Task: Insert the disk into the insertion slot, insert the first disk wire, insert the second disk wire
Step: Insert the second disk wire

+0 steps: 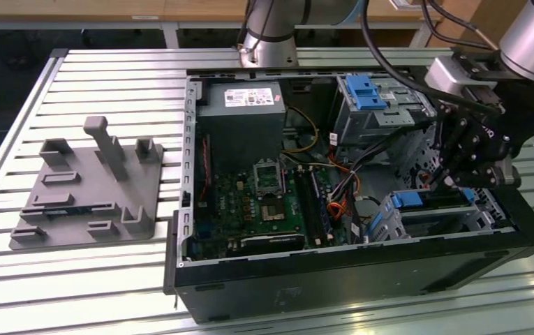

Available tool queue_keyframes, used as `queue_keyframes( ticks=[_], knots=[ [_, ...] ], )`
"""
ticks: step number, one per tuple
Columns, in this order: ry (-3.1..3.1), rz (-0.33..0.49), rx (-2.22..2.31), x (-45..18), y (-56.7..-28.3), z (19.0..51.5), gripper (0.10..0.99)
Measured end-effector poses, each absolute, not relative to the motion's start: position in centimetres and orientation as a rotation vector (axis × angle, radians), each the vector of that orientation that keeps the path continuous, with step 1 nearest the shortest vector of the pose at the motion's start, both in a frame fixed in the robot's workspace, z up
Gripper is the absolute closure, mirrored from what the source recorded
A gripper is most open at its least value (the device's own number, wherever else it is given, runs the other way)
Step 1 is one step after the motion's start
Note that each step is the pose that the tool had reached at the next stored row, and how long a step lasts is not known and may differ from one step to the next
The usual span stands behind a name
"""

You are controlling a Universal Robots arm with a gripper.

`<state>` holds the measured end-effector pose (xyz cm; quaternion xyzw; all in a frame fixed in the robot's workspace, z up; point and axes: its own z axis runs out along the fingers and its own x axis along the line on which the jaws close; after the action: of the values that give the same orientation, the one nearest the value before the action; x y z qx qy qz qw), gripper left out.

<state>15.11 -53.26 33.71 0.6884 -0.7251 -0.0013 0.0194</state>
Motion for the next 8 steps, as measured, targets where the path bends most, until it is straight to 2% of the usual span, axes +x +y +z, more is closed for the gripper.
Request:
queue_keyframes(
  ticks=[8],
  knots=[
    [-2.255, -0.004, 2.131, 15.11, -53.32, 33.50, 0.941]
  ],
)
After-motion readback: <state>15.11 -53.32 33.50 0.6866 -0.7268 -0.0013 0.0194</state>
